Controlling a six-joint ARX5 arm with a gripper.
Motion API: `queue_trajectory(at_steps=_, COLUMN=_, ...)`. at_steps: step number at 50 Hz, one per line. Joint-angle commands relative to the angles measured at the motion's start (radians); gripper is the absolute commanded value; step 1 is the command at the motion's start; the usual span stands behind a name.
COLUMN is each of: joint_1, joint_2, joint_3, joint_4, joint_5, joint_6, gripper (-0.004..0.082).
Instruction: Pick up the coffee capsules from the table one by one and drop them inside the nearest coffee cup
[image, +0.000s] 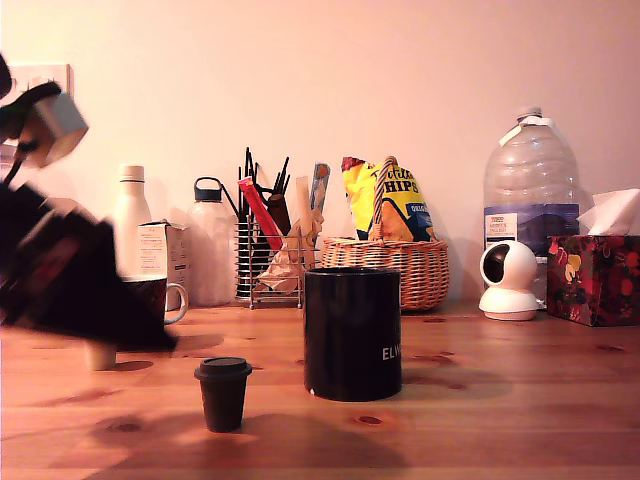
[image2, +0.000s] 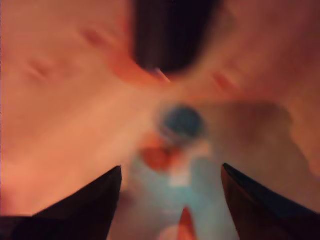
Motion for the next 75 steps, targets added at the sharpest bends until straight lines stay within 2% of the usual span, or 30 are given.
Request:
queue_trajectory(at_steps=1, joint_1=-0.016, joint_2=-0.003, joint_3=-0.014, joint_4=-0.005, joint_5=0.004, joint_6=-0.002, gripper=0.0572)
queue_trajectory(at_steps=11, joint_1=-0.059, joint_2=-0.003, joint_3=-0.014, joint_4=-0.004, joint_5=0.004, joint_6=0.006, gripper=0.0572)
queue_trajectory(at_steps=24, joint_1=-0.066, joint_2=0.005, joint_3=-0.014, joint_4=0.020, joint_5=0.005, joint_6=0.006, gripper=0.0572)
queue_trajectory(at_steps=37, joint_1=-0.065, joint_2=0.126, joint_3=-0.014, joint_4=0.159, joint_5=0.035, joint_6=0.018, gripper=0.0572)
queue_trajectory(at_steps=53, joint_1=-0.065, joint_2=0.288, joint_3=-0.014, joint_4=0.373, joint_5=0.034, joint_6=0.024, gripper=0.0572)
queue_trajectory(at_steps=66, joint_1=-0.065, joint_2=0.362, joint_3=-0.012, joint_4=0.476, joint_5=0.026, joint_6=0.023, gripper=0.0572)
queue_trajectory(at_steps=75, joint_1=-0.065, joint_2=0.367, joint_3=-0.010, joint_4=0.487, joint_5=0.013, joint_6=0.023, gripper=0.0572)
